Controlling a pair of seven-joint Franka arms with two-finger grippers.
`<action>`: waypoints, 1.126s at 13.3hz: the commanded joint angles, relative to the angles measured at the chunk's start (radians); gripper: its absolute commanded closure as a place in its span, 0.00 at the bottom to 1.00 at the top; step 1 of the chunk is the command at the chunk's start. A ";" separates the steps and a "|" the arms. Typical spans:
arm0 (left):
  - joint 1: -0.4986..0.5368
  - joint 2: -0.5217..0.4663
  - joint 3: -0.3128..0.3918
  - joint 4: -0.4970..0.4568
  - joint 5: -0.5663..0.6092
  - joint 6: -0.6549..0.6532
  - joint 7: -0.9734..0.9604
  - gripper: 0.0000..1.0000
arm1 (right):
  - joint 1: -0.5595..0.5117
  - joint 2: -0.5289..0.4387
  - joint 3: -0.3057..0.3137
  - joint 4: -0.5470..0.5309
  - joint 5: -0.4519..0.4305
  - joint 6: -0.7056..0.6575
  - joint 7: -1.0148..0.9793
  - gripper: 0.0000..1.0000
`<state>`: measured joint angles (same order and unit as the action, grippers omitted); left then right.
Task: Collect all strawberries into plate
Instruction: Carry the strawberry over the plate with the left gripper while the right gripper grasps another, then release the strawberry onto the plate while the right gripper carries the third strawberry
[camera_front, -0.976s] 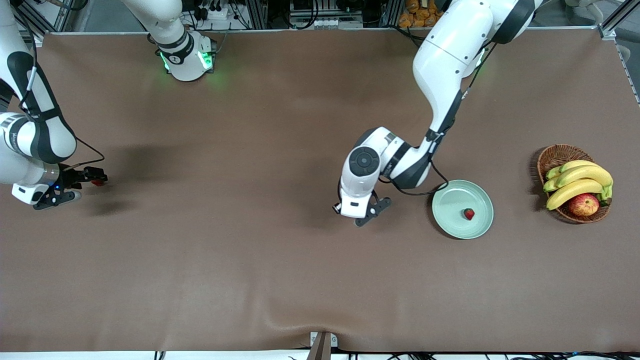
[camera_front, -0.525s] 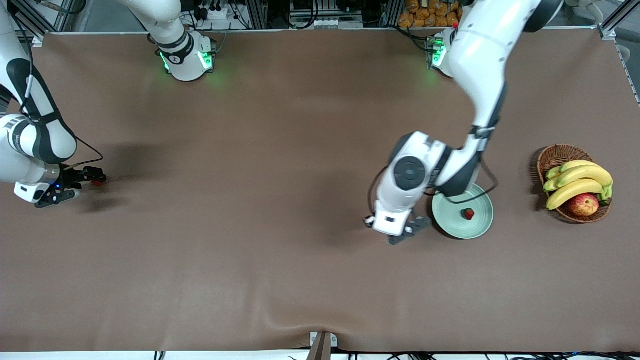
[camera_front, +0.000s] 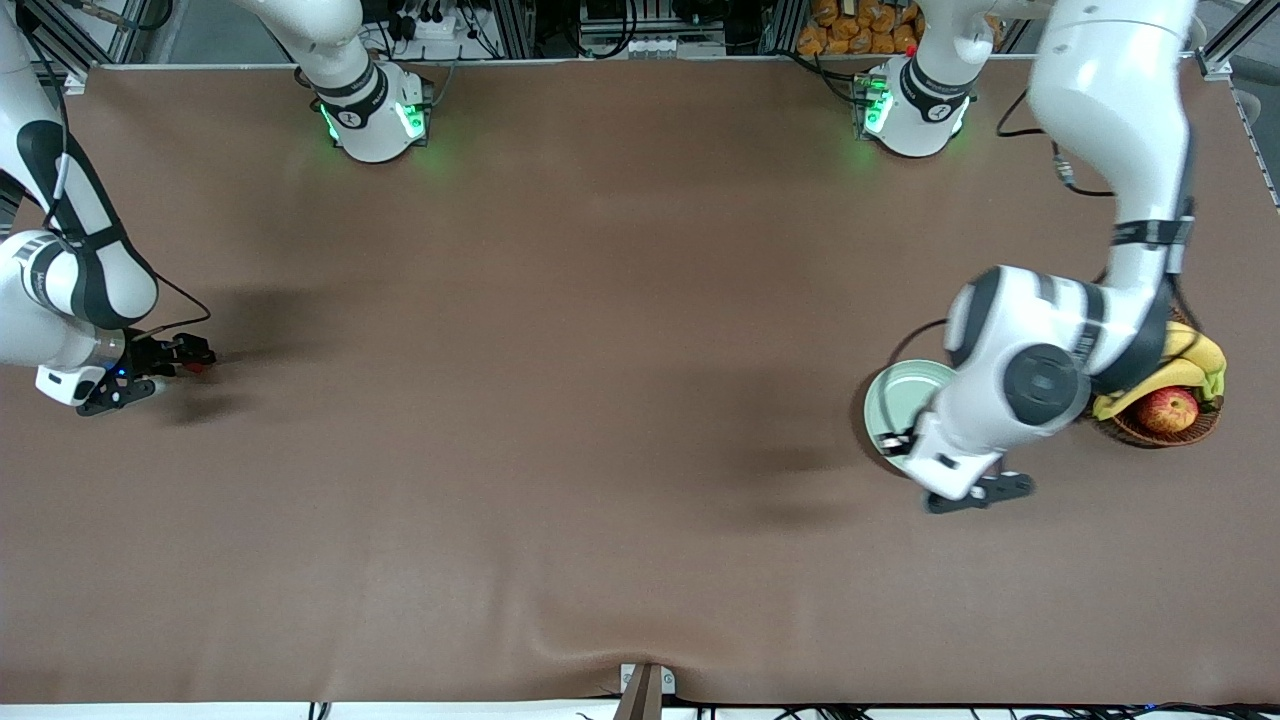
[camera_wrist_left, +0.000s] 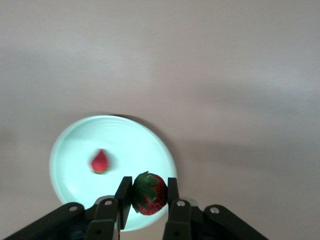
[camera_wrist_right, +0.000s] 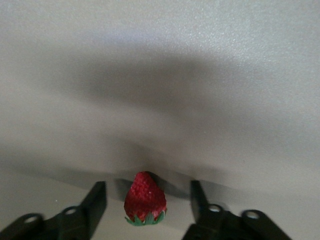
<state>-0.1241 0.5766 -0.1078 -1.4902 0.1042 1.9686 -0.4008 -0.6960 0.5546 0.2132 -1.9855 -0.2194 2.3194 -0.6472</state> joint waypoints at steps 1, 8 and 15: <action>0.079 -0.021 -0.013 -0.083 0.011 0.001 0.124 1.00 | -0.027 -0.012 0.020 -0.025 -0.031 0.003 -0.038 1.00; 0.130 0.006 -0.038 -0.186 -0.079 0.039 0.209 1.00 | 0.027 -0.024 0.202 0.037 -0.026 0.003 -0.152 1.00; 0.118 0.029 -0.044 -0.200 -0.115 0.056 0.208 0.67 | 0.402 -0.004 0.236 0.252 -0.009 0.000 -0.112 1.00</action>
<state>-0.0037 0.6144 -0.1491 -1.6804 0.0084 2.0109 -0.2003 -0.3766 0.5384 0.4592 -1.7923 -0.2248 2.3190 -0.7677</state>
